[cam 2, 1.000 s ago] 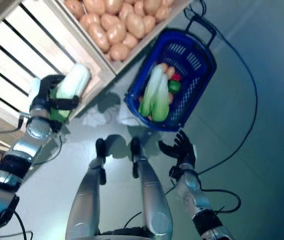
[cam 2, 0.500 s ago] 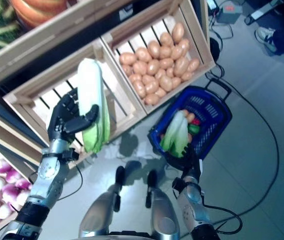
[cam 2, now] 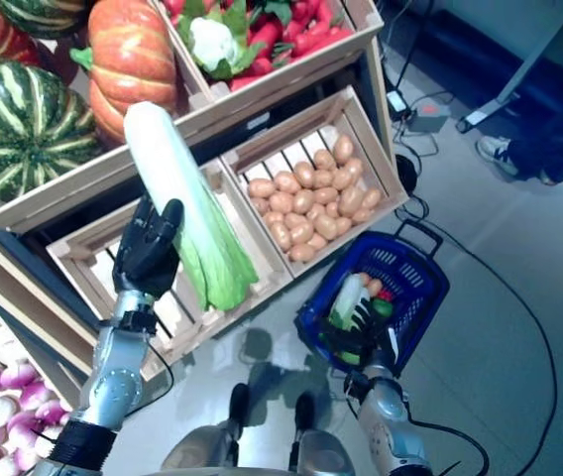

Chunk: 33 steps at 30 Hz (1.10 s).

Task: Put vegetables into the basket

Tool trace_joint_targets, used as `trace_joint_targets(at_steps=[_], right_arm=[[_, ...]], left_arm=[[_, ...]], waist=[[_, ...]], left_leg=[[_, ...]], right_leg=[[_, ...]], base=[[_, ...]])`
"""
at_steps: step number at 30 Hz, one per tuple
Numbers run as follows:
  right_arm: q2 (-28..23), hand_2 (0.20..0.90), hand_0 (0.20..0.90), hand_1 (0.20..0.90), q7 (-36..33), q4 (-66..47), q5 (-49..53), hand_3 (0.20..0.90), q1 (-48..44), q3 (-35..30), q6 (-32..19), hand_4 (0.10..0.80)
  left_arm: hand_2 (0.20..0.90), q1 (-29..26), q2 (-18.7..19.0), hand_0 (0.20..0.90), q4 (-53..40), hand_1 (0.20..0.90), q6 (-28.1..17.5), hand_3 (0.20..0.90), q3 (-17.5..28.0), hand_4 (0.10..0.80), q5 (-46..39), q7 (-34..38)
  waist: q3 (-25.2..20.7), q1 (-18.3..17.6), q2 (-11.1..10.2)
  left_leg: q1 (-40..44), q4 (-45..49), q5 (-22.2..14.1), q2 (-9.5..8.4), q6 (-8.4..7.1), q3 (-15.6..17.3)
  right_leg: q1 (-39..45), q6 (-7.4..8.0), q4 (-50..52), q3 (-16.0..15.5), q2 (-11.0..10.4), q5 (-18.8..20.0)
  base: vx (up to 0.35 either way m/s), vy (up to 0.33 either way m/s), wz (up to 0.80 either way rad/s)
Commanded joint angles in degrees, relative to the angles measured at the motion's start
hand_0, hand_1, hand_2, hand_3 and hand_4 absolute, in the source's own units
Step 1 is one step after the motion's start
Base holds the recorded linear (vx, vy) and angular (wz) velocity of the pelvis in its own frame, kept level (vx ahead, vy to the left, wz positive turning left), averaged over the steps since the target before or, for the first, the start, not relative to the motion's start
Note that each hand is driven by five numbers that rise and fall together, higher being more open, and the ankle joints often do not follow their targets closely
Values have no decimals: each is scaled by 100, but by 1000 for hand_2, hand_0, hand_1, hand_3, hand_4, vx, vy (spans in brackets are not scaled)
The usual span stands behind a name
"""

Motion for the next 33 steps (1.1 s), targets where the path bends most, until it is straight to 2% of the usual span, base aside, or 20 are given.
trace_joint_targets(at_steps=[1, 5, 6, 14, 18, 28, 33], right_arm=[[-286, 900, 900, 900, 1385, -819, 139, 900, 238, 74, 131, 800], [-554, 900, 900, 900, 2484, -1036, 315, 900, 215, 162, 657, 800], [-774, 900, 900, 900, 2776, -1114, 454, 900, 153, 192, 756, 800], [-1575, 900, 900, 900, 3806, -1582, 1033, 900, -271, 374, 1461, 800], [-1779, 900, 900, 900, 4095, -1564, 1107, 900, -390, 528, 1558, 800], [-1969, 900, 900, 900, 4194, -1705, 1223, 900, -593, 866, 1874, 800], [-2044, 900, 900, 900, 4211, -1768, 1599, 900, -748, 943, 2065, 800]], left_arm=[[300, -65, -87, 300, -504, 300, 21, 300, 175, 400, -355, -785], [300, -24, -65, 300, -367, 300, 254, 300, 110, 400, -512, -980], [300, -39, 4, 300, -274, 300, 344, 300, 66, 400, -555, -1029], [300, -124, 395, 300, 140, 300, 899, 300, -357, 400, -215, -1234], [300, -143, 549, 300, 221, 300, 1050, 300, -520, 400, -116, -1392], [300, -139, 721, 300, 291, 300, 1106, 300, -927, 400, -142, -1459], [300, -166, 765, 300, 315, 300, 1018, 300, -1077, 400, -249, -1464]], waist=[[-808, 17, -188], [-887, 34, -286], [-913, 45, -325], [-1074, 92, -414], [-1158, 129, -414], [-1298, 139, -392], [-1346, 137, -396]], left_leg=[[-40, 5, -164, -157, 37, -80], [30, 5, -195, -139, 31, -75], [54, 5, -207, -131, 26, -73], [129, 5, -249, -92, 11, -118], [130, 5, -245, -75, -3, -125], [160, 5, -267, -48, -17, -139], [161, 5, -268, -40, -22, -148]], right_leg=[[-151, 121, -16, -23, -377, 632], [-87, 129, -21, -45, -368, 612], [-61, 133, -31, -59, -364, 609], [65, 146, -122, -39, -339, 627], [106, 157, -174, -53, -352, 640], [149, 180, -195, -41, -377, 613], [153, 199, -195, -29, -385, 606]], base=[[25, -37, -1], [28, -55, 0], [23, -46, 1], [7, -10, 0], [0, 0, 0], [0, 0, 0], [0, 0, 0]])
